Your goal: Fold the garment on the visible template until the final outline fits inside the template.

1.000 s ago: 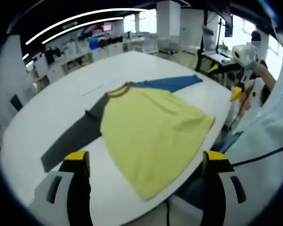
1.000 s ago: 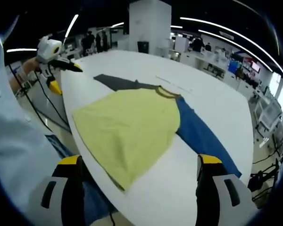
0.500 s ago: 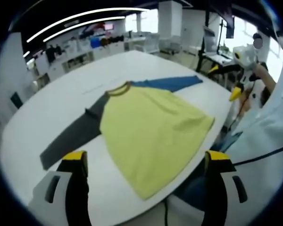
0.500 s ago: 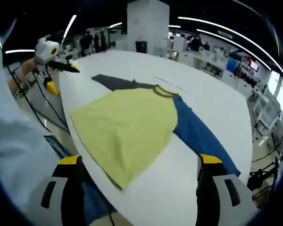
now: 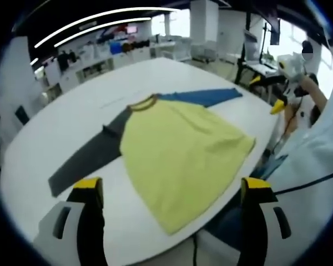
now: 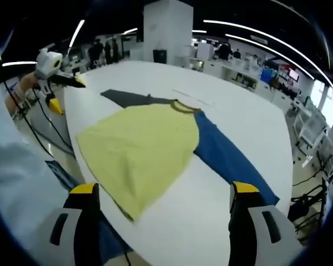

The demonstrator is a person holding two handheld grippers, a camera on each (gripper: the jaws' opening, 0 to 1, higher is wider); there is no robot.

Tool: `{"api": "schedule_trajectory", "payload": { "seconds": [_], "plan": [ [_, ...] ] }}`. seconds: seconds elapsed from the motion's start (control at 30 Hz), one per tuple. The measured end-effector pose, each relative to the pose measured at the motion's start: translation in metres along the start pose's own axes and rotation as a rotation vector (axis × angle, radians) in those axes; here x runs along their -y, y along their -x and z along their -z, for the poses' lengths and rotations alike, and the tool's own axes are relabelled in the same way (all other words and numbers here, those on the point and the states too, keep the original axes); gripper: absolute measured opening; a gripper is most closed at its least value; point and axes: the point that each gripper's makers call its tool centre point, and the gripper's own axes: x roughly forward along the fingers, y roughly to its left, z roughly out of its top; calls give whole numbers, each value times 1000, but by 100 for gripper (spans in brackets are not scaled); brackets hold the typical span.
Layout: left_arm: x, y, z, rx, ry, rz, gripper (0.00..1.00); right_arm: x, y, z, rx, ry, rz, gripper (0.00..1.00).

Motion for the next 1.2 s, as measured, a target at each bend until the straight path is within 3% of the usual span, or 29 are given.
{"api": "schedule_trajectory", "payload": {
  "seconds": [0.67,0.87,1.2],
  "plan": [
    [8,1,2,-4,19,-3,99,75,19,42,-56,-81,122,72],
    [13,2,2,-1,18,1,99,95,22,55,-57,-147,150,64],
    [17,1,-1,-4,33,-1,99,126,30,72,-96,-160,192,56]
  ]
}}
